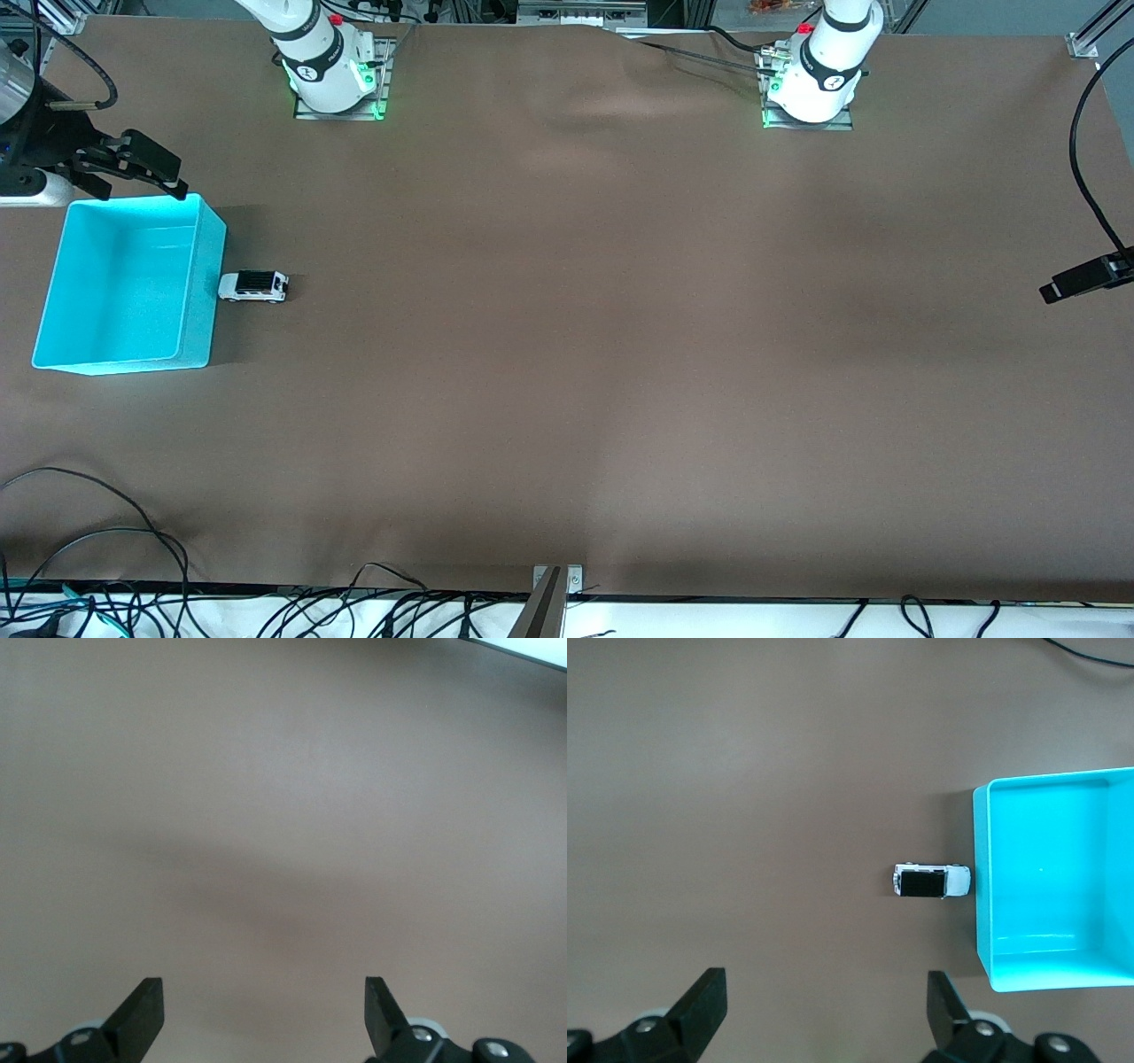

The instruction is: Wind and store white jeep toy

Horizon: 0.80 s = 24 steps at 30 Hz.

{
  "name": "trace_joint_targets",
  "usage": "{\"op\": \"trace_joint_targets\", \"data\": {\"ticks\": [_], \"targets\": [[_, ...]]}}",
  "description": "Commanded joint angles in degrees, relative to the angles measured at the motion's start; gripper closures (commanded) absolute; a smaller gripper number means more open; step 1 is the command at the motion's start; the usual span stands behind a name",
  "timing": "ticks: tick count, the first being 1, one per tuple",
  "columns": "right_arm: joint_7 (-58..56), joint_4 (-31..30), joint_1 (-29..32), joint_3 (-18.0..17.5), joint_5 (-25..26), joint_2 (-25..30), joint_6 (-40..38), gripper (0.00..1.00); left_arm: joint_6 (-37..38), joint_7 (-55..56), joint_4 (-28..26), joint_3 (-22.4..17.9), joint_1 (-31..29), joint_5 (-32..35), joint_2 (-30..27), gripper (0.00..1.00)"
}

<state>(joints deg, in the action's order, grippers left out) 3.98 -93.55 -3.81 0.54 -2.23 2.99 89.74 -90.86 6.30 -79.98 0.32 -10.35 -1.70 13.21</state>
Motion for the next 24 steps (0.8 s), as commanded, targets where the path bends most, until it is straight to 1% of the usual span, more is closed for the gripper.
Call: {"op": "trace_joint_targets", "data": {"ticks": [1,6,24], "targets": [[0.9,1.2,0.2,-0.2,-0.8,0.0,-1.1,0.0,0.5,-1.2,-0.9,0.2,-0.3,-1.3,-0.9,0.0],[1.5,1.1,-0.1,-0.5,-0.8,0.1,-2.4,0.0,1.2,-1.1,-0.8,0.2,-0.3,-1.3,-1.0,0.0],[1.0,0.8,0.0,-0.3,-0.8,-1.1,-2.5,0.0,1.6,-1.2,-0.8,0.2,-0.4,-1.3,-0.9,0.0]]}}
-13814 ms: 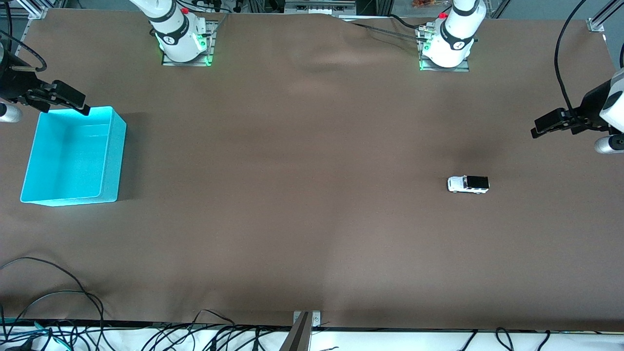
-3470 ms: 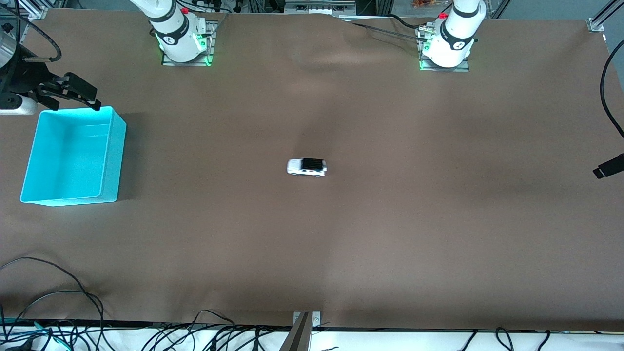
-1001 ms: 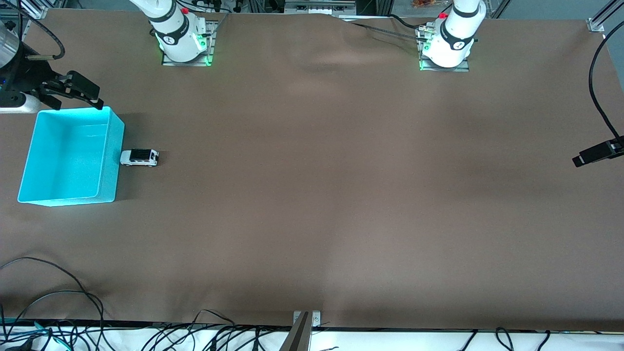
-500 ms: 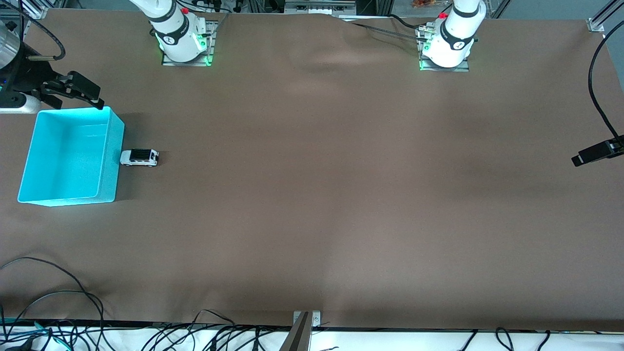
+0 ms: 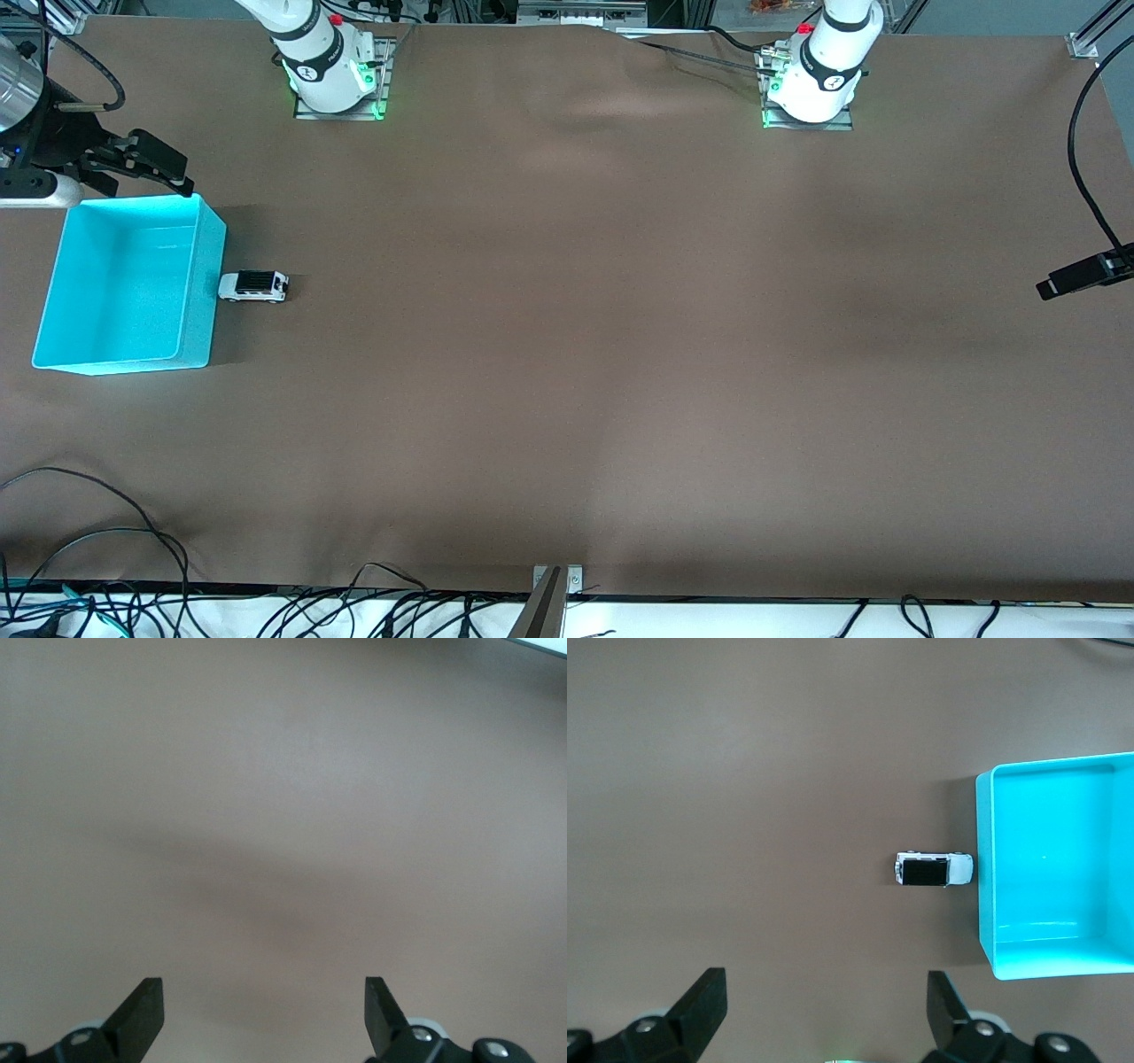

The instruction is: Wind and store white jeep toy

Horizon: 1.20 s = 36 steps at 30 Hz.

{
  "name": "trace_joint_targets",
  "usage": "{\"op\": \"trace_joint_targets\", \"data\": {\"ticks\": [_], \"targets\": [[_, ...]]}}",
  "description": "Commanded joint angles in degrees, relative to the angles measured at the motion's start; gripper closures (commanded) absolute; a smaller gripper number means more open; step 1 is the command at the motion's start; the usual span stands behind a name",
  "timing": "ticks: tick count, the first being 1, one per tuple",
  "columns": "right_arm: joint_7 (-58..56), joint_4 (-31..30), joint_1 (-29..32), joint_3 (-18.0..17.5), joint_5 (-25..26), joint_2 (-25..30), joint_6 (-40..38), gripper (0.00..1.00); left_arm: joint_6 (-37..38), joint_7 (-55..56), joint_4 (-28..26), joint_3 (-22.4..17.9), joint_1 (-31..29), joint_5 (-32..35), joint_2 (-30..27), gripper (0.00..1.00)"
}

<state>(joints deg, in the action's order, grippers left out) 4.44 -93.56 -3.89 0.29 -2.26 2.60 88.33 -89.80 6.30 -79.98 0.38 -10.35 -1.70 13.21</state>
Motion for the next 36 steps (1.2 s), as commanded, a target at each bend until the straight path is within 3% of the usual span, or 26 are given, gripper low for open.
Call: {"op": "trace_joint_targets", "data": {"ticks": [1,12,36], "targets": [[0.4,0.8,0.1,0.1,-0.7,-0.7,-1.0,0.0,0.5,-1.1,-0.8,0.1,-0.4,-1.3,-0.9,0.0],[0.5,-1.3,0.0,-0.1,-0.7,-0.7,0.5,0.0,0.5,-1.0,-0.8,0.1,-0.3,-1.3,-0.9,0.0],[0.4,-20.0,0.3,0.0,0.2,1.5,18.4,0.0,0.5,-1.0,-0.8,0.1,-0.3,-1.3,-0.6,0.0]]}}
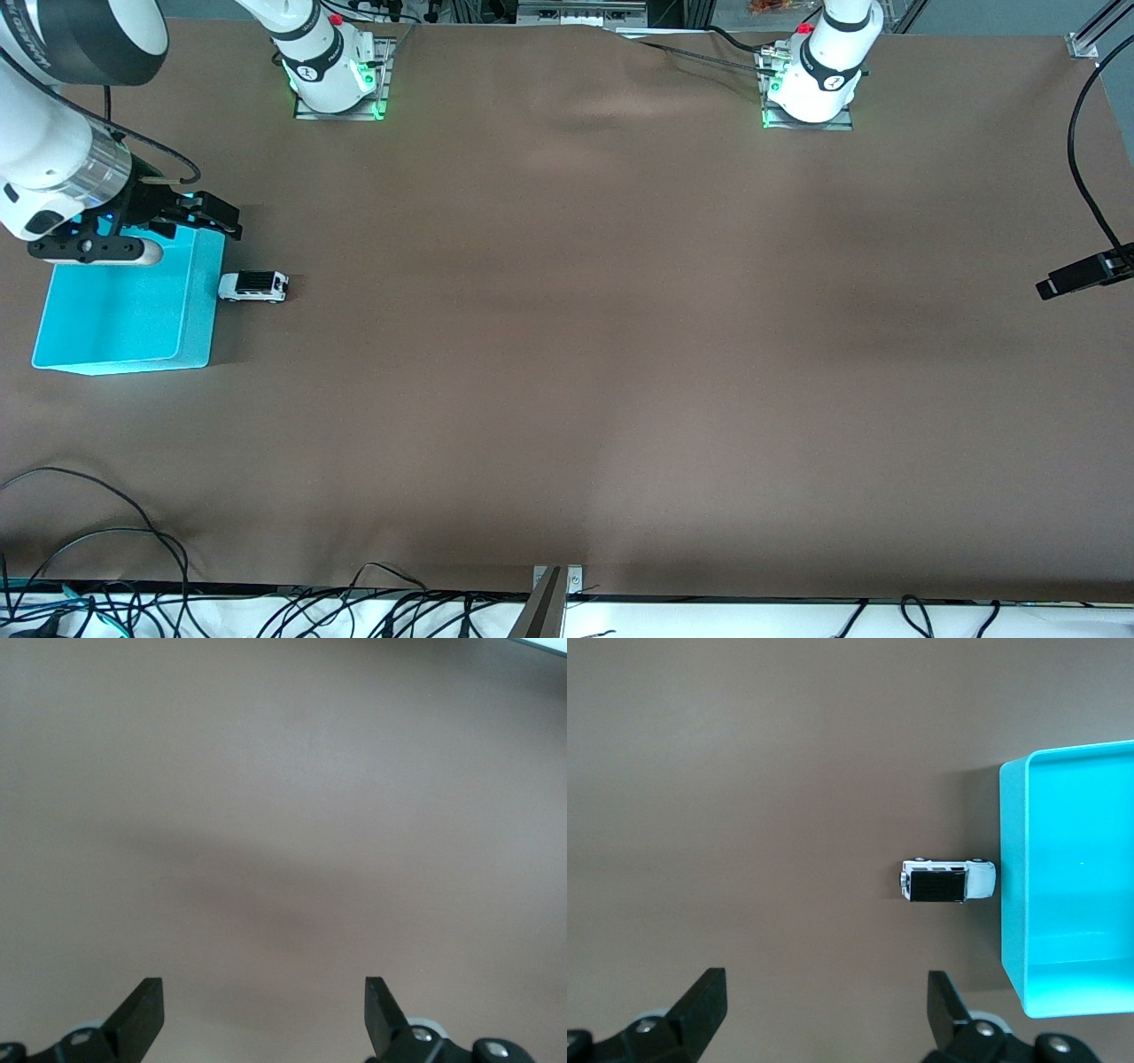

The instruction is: Wind and store white jeep toy

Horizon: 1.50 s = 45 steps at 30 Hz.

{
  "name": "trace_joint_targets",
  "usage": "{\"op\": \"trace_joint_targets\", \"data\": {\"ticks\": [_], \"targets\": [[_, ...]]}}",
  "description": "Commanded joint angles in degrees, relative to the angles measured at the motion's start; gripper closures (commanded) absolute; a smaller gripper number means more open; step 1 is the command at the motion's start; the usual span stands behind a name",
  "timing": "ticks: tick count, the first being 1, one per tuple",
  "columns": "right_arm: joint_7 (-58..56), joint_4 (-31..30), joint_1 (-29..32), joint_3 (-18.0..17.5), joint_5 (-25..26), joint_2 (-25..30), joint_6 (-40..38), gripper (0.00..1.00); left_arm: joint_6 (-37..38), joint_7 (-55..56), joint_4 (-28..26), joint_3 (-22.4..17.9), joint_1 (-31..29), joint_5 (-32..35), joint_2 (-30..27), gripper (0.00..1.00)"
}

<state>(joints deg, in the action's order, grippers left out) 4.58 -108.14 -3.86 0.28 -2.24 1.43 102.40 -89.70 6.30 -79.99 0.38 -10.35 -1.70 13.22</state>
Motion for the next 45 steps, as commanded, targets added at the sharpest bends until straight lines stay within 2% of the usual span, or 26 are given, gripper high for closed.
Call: {"op": "trace_joint_targets", "data": {"ticks": [1,26,36,40,45], "targets": [[0.2,-6.2,0.3,0.0,0.2,2.7,5.3,0.0,0.4,-1.1,-0.8,0.1,-0.3,-1.3,-0.6,0.0],[-1.2,-23.7,2.3,1.7,0.7,2.3,23.3,0.0,0.4,-0.9,-0.9,0.1,-0.3,-1.3,-0.5,0.0],[-0.6,-29.1,2.3,5.3,0.5,1.9,28.1,0.0,0.4,-0.8,-0.9,0.1,-0.3,-1.3,-0.5,0.0],[-0.2,-32.2,2.3,6.7,0.5,1.8,32.3,0.0,0.4,-0.8,-0.9,0.1,-0.3,-1.3,-0.4,0.0],[8.1,-33.7,2.4,8.4,0.5,0.6,35.9,0.0,0.4,-0.8,-0.9,0.1,-0.3,-1.3,-0.4,0.0]]}}
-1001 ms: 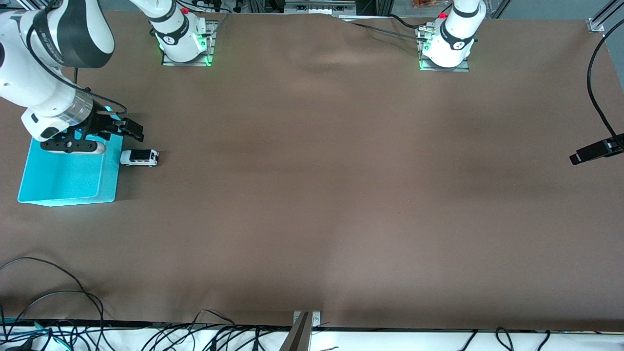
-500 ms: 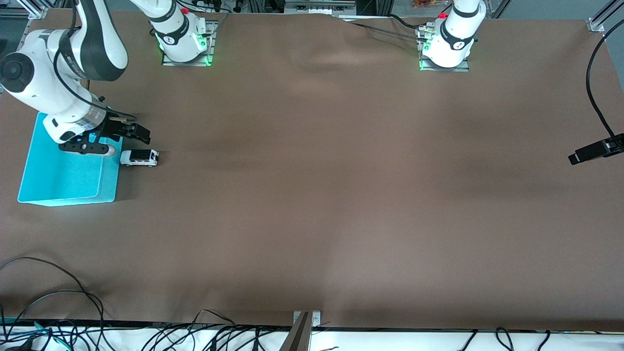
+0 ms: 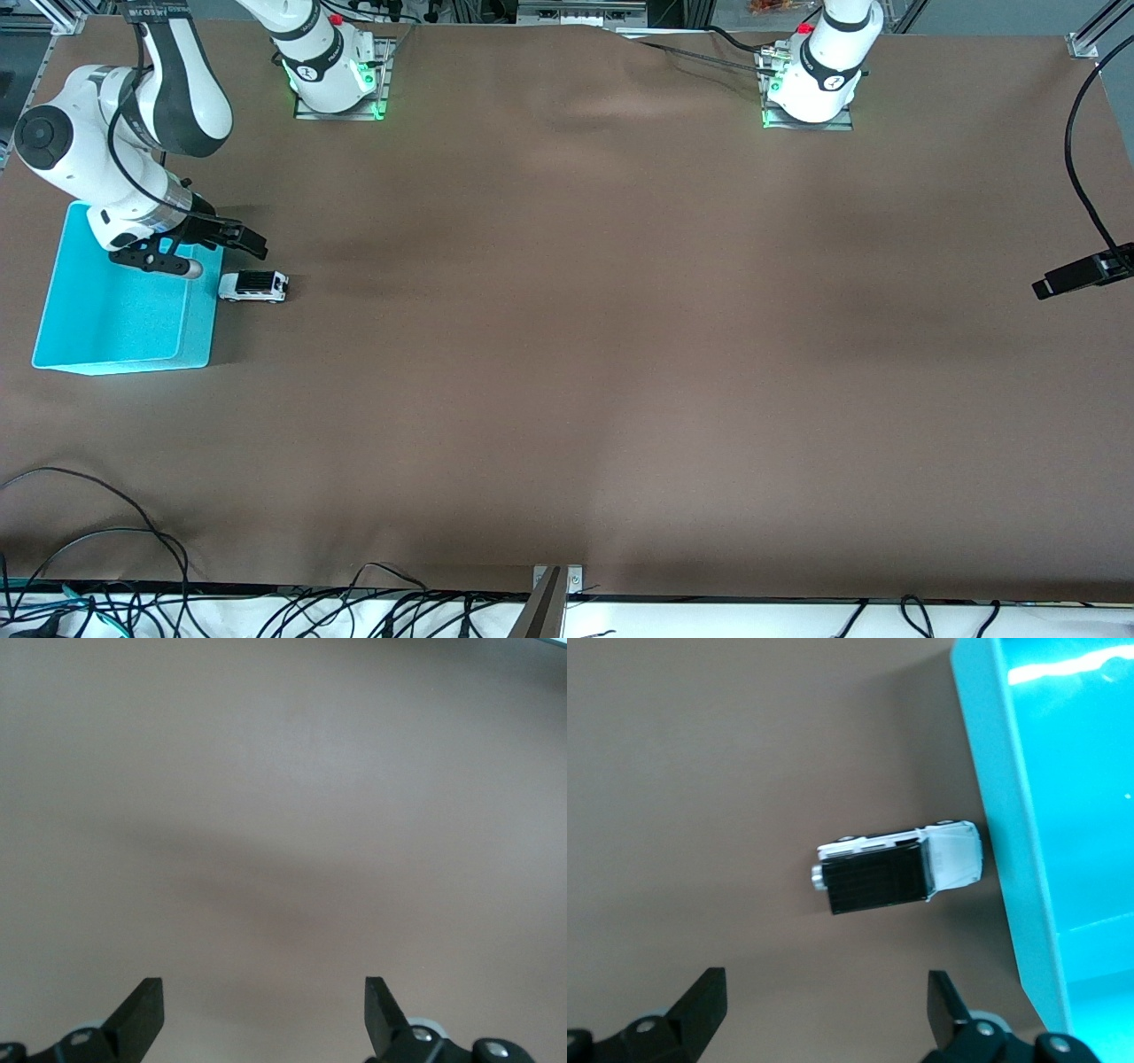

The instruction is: Wind and store white jeep toy

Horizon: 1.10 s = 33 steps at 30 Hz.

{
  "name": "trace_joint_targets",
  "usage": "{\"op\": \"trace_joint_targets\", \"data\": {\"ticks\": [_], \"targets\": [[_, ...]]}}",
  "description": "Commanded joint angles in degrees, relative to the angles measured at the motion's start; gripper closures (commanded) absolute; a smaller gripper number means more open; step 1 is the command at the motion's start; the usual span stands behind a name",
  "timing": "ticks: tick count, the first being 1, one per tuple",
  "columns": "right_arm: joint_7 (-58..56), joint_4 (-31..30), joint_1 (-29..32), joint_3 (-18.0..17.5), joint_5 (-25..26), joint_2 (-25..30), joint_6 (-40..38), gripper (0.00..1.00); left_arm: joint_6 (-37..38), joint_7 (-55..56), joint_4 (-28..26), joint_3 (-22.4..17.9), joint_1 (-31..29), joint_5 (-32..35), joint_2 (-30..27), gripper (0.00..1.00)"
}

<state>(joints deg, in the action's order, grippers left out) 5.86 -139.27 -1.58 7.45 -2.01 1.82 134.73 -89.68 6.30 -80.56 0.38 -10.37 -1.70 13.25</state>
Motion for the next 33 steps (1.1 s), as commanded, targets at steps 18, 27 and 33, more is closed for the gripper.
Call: {"op": "trace_joint_targets", "data": {"ticks": [18,27,33], "targets": [[34.6,-2.7,0.0,1.7,-0.2,-7.3,10.5,0.0,0.5,-0.8,-0.5,0.1,-0.3,-1.3,-0.5,0.0],[47.0,-3.0,0.0,1.7,-0.1,-9.0,15.2,0.0,0.5,-0.8,-0.7,0.1,-0.3,-1.3,-0.5,0.0],[53.1,-4.3,-0.1,1.7,0.0,-10.1,20.0,0.0,0.5,-0.8,-0.7,0.1,-0.3,-1.3,-0.5,0.0]]}}
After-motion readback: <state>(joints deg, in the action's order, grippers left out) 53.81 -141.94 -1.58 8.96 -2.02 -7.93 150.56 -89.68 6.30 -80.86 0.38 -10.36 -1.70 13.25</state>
